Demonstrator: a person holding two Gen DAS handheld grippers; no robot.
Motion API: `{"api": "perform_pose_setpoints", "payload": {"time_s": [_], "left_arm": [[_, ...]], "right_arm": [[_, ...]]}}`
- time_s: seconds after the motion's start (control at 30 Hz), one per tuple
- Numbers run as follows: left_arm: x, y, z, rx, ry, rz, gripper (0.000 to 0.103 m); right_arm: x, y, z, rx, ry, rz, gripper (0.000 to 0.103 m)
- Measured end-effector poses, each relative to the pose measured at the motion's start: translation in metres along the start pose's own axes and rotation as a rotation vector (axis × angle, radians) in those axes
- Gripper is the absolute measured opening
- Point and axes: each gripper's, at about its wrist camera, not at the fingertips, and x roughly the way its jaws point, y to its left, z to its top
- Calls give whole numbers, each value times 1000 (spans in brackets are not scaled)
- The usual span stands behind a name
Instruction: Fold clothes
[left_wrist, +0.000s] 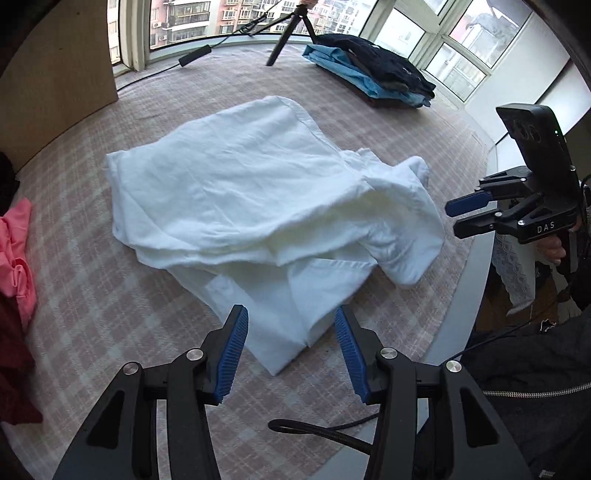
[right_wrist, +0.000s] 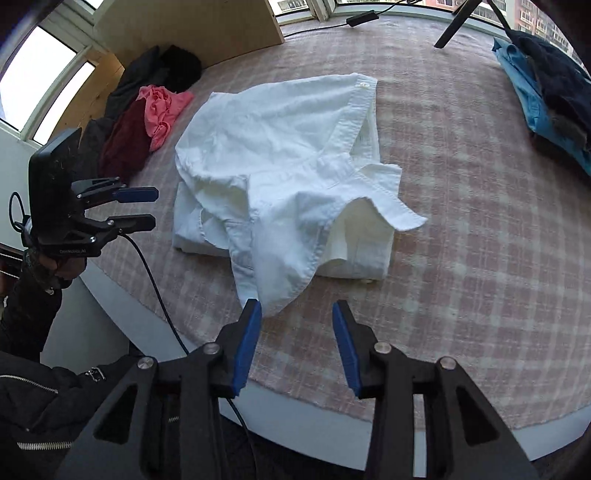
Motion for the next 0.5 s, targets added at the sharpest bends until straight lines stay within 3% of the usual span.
{"api": "perform_pose_setpoints", "payload": {"time_s": [0.27, 0.33, 0.37, 0.5], "left_arm": [[22, -23, 4, 61, 10, 4, 47], [27, -22, 6, 51, 12, 6, 47], [30, -22, 8, 45, 13, 6, 47], [32, -18, 12, 12, 9, 11, 47]], "right_arm": [[31, 13, -27, 106, 19, 22, 40], [33, 15, -22, 90, 34, 20, 30], [35, 17, -19, 81, 42, 19, 13], [6, 26, 3, -12, 8, -56, 7]]}}
